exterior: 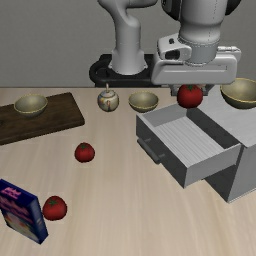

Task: Pick the tomato in the top layer of the drawer and place it on the bowl between the vase and the teapot

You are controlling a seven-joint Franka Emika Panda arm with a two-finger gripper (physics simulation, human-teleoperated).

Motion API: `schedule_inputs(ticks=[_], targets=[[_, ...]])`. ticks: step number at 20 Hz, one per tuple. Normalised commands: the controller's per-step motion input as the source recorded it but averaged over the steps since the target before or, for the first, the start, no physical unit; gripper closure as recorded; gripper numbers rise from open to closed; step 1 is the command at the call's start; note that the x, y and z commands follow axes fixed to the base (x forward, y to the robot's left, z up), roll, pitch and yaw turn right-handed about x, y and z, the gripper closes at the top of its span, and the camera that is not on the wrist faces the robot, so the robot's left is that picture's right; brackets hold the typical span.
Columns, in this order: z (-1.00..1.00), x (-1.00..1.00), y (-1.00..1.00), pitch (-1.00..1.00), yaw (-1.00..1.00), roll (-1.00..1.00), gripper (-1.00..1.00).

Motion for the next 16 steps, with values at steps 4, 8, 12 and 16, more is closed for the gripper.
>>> schedule_inputs(ticks=[4,8,12,16], targets=[[0.00,-1.00,0.00,0.00,0.00,0.00,1.00],[0.00,-1.00,0.00,0.00,0.00,0.00,1.00],[0.00,-1.00,0.00,0.00,0.00,0.00,1.00],[0.00,-1.00,0.00,0.00,0.00,0.00,1.00]])
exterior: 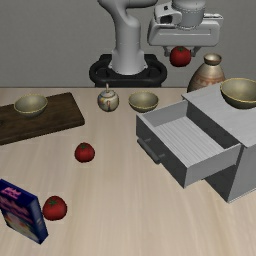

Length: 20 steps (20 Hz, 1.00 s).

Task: Pick the tomato in the top layer of the drawer and place it on the bowl between the vase and the teapot

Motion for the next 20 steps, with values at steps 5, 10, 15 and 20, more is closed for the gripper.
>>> schedule_inputs(ticks=[5,10,15,20], targets=[[0.00,-0.40,-0.60,0.00,0.00,0.00,1.00],[0.00,0.00,-1.00,0.00,0.00,0.00,1.00],[0.00,-1.00,0.00,0.00,0.00,0.00,1.00],[-0.60,-0.20,0.20,0.00,0.00,0.00,1.00]])
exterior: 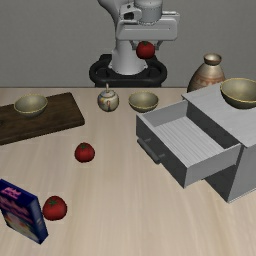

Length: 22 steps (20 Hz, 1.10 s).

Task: Pick the tomato in the top layer of the drawer and place it on the bowl between the vase and the teapot

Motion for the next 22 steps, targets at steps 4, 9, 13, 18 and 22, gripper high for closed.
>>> schedule_inputs(ticks=[4,9,13,18,22], targets=[[-1.00,0.00,0.00,0.00,0.00,0.00,1.00],[-1.00,0.00,0.00,0.00,0.00,0.00,1.00],[-0.75,-0.25,0.00,0.00,0.00,0.00,1.00],[0.00,0.20,0.00,0.00,0.00,0.00,1.00],[0.00,0.00,0.00,0.00,0.00,0.00,-1.00]])
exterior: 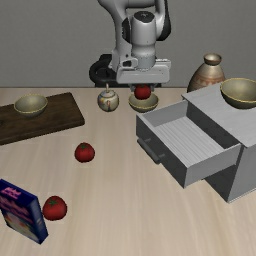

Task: Pick the tomato in the top layer of the drawer and place it on the bowl between the vase and the teapot

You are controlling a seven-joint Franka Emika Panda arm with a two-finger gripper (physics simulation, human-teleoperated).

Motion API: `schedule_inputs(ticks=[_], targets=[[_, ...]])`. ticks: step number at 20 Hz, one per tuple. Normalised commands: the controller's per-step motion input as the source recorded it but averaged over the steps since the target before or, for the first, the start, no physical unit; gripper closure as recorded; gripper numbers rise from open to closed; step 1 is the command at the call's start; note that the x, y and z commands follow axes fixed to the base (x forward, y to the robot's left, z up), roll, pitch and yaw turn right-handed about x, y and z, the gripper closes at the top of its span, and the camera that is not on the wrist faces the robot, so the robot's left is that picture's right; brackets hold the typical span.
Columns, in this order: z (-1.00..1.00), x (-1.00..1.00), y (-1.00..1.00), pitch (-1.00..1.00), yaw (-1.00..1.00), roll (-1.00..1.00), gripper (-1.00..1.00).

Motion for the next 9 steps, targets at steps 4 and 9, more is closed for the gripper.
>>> schedule_inputs(ticks=[4,9], targets=[[0.00,0.00,0.00,0.00,0.00,0.00,-1.00],[0.00,0.00,0.00,0.00,0.00,0.00,-1.00]])
